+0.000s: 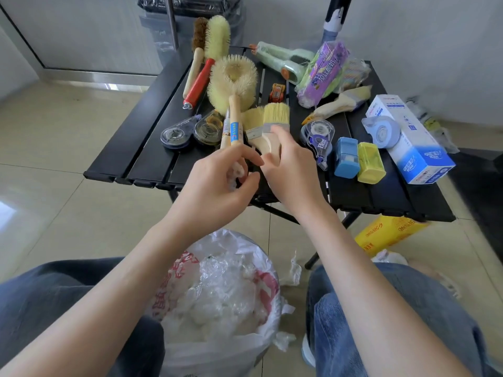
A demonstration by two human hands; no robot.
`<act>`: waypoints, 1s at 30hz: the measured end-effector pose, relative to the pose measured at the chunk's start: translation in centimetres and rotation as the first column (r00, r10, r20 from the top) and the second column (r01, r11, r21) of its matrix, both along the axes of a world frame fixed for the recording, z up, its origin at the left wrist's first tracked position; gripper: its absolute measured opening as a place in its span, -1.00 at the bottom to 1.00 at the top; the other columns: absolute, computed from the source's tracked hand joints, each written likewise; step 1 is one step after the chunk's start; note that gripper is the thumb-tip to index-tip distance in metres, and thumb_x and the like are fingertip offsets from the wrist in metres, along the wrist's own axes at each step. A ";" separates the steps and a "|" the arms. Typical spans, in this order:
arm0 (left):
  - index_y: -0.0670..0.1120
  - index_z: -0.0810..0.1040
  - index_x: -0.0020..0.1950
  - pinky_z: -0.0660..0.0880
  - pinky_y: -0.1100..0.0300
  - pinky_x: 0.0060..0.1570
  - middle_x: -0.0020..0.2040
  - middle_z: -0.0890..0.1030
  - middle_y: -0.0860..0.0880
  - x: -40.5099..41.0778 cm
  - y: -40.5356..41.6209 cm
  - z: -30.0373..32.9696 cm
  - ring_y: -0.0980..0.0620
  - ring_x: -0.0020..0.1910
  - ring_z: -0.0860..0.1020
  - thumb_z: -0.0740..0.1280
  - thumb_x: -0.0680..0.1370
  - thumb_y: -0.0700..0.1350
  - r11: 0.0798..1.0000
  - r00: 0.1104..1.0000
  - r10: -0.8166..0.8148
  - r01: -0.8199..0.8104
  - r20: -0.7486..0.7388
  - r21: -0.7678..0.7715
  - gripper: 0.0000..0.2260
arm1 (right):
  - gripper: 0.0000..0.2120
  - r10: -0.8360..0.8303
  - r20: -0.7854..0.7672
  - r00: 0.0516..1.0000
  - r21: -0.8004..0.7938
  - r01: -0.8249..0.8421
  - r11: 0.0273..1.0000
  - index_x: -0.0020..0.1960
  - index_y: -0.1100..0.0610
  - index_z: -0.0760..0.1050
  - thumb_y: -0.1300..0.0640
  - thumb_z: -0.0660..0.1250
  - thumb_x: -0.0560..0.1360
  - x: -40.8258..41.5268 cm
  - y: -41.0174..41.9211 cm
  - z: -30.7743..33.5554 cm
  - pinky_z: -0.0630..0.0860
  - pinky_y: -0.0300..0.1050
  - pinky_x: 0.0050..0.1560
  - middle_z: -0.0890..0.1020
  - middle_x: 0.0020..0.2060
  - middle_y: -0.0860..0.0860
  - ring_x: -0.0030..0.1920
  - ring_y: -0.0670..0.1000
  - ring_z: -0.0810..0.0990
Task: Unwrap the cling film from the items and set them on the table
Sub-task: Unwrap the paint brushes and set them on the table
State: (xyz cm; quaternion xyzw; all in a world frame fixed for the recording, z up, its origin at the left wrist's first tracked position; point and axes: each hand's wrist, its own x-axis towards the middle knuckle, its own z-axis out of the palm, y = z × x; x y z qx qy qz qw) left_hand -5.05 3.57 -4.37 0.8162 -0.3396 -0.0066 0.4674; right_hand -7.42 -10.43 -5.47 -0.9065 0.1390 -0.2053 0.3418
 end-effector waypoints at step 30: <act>0.11 0.64 -0.03 0.51 0.32 -0.17 -0.12 0.63 0.31 0.2 6.4 -2.5 0.19 -0.16 0.60 0.30 0.49 0.09 0.936 0.936 -0.318 0.335 -0.149 0.106 -0.84 | -0.81 0.280 0.288 0.916 -0.223 -0.221 0.950 -0.03 0.24 0.59 0.21 0.21 0.55 -4.3 2.9 -1.1 0.42 -0.26 -0.22 0.52 -0.19 0.06 -0.26 -0.02 0.49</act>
